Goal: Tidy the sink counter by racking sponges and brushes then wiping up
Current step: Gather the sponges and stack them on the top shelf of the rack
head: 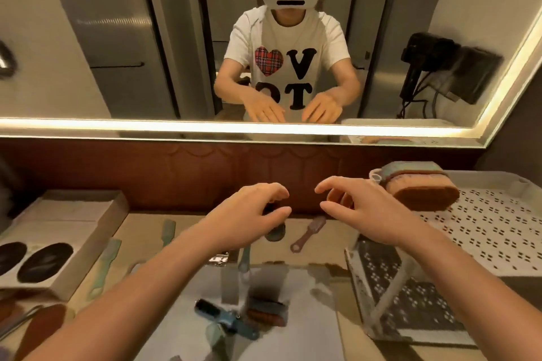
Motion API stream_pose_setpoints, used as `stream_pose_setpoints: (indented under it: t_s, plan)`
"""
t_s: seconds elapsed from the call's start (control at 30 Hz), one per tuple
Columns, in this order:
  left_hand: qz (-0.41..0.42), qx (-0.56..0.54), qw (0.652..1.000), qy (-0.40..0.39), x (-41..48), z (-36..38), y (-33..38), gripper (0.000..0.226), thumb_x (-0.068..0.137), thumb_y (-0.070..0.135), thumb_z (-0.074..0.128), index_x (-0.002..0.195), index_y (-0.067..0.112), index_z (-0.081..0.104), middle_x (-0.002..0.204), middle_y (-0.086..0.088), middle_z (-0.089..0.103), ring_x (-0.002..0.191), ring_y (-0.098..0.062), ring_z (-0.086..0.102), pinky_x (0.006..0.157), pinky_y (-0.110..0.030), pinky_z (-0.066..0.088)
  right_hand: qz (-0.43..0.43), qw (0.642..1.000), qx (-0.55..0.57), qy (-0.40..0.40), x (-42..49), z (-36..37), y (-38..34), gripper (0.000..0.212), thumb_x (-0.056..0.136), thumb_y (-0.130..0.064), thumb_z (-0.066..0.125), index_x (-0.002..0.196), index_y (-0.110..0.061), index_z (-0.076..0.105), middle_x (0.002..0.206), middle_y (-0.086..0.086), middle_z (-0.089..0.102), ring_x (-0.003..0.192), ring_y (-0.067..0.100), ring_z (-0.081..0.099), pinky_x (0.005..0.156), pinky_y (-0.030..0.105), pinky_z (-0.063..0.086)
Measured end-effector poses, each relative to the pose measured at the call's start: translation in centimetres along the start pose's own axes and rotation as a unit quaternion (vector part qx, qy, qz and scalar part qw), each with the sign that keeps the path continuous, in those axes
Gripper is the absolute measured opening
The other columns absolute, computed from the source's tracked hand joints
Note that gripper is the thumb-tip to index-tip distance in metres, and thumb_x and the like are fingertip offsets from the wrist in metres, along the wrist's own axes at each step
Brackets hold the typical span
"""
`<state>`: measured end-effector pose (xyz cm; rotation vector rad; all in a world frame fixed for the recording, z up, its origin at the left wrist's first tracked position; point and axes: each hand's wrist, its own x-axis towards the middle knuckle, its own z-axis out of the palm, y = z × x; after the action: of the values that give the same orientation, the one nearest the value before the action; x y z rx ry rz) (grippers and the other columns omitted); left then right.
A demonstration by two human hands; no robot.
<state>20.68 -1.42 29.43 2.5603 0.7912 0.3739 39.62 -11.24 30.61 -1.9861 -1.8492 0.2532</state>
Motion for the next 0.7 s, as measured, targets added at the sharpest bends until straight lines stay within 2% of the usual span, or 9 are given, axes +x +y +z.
stream_pose_setpoints:
  t_s: [0.1, 0.2, 0.3, 0.4, 0.5, 0.57, 0.63, 0.7]
  plan:
    - [-0.059, -0.034, 0.998, 0.011, -3.0, -1.2, -4.9, 0.033, 0.094, 0.034, 0.048, 0.124, 0.023, 0.053, 0.119, 0.011, 0.058, 0.106, 0.001, 0.053, 0.085, -0.008, 0.040, -0.006, 0.997, 0.016, -0.077, 1.7, 3.3, -1.4, 0.030, 0.091, -0.038, 0.052, 0.121, -0.034, 0.053, 0.100, -0.015, 0.059, 0.088, 0.000, 0.058, 0.078, 0.019, 0.050]
    - [-0.136, -0.066, 0.988, 0.024, -5.5, -1.4, -9.9, 0.026, 0.094, 0.030, 0.050, 0.116, 0.021, 0.058, 0.112, 0.009, 0.061, 0.100, -0.001, 0.056, 0.077, -0.007, 0.040, 0.011, 0.990, 0.060, -0.129, 3.1, 6.2, -2.1, 0.025, 0.092, -0.033, 0.053, 0.117, -0.032, 0.055, 0.100, -0.011, 0.061, 0.088, 0.004, 0.062, 0.077, 0.019, 0.051]
    - [-0.204, -0.105, 0.973, 0.026, -7.5, -0.9, -14.6, 0.022, 0.094, 0.023, 0.050, 0.113, 0.017, 0.060, 0.110, 0.003, 0.062, 0.101, -0.007, 0.056, 0.077, -0.010, 0.042, 0.052, 0.979, 0.107, -0.164, 4.4, 9.1, -2.0, 0.020, 0.092, -0.028, 0.053, 0.112, -0.026, 0.057, 0.096, -0.003, 0.064, 0.086, 0.015, 0.065, 0.079, 0.028, 0.053]
    - [-0.266, -0.178, 0.947, 0.032, -8.7, -0.1, -18.6, 0.020, 0.094, 0.017, 0.050, 0.112, 0.013, 0.059, 0.110, -0.004, 0.061, 0.100, -0.012, 0.055, 0.075, -0.013, 0.042, 0.094, 0.973, 0.117, -0.173, 5.9, 12.5, -1.2, 0.022, 0.092, -0.027, 0.054, 0.111, -0.020, 0.060, 0.093, 0.000, 0.064, 0.082, 0.014, 0.064, 0.079, 0.029, 0.052]
    - [-0.350, -0.287, 0.891, 0.043, -9.4, 0.7, -21.9, 0.008, 0.094, 0.022, 0.051, 0.095, 0.022, 0.059, 0.106, -0.004, 0.061, 0.094, -0.010, 0.056, 0.070, -0.017, 0.041, 0.148, 0.964, 0.153, -0.161, 7.4, 15.8, -0.7, 0.026, 0.090, -0.022, 0.058, 0.115, -0.013, 0.059, 0.095, 0.009, 0.064, 0.079, 0.015, 0.061, 0.073, 0.026, 0.049]
    - [-0.393, -0.323, 0.859, 0.055, -9.6, 1.4, -24.0, 0.008, 0.094, 0.025, 0.051, 0.095, 0.023, 0.059, 0.110, -0.008, 0.063, 0.102, -0.018, 0.058, 0.071, -0.022, 0.043, 0.182, 0.962, 0.156, -0.134, 8.2, 17.7, -0.2, 0.031, 0.088, -0.020, 0.060, 0.118, -0.012, 0.057, 0.100, 0.011, 0.064, 0.085, 0.018, 0.059, 0.077, 0.030, 0.048]
    - [-0.413, -0.329, 0.847, 0.060, -9.4, 2.2, -25.7, 0.013, 0.093, 0.026, 0.052, 0.102, 0.020, 0.059, 0.113, -0.010, 0.062, 0.105, -0.021, 0.057, 0.072, -0.025, 0.044, 0.207, 0.961, 0.140, -0.120, 9.1, 19.6, 0.4, 0.040, 0.086, -0.022, 0.063, 0.123, -0.010, 0.054, 0.106, 0.011, 0.063, 0.094, 0.021, 0.058, 0.082, 0.031, 0.046]
    - [-0.417, -0.317, 0.850, 0.059, -8.7, 3.1, -27.0, 0.016, 0.093, 0.023, 0.054, 0.105, 0.014, 0.058, 0.109, -0.010, 0.061, 0.100, -0.020, 0.055, 0.071, -0.028, 0.043, 0.238, 0.957, 0.114, -0.117, 10.1, 21.7, 1.3, 0.050, 0.084, -0.025, 0.066, 0.128, -0.009, 0.050, 0.119, 0.011, 0.059, 0.107, 0.024, 0.056, 0.087, 0.032, 0.044]
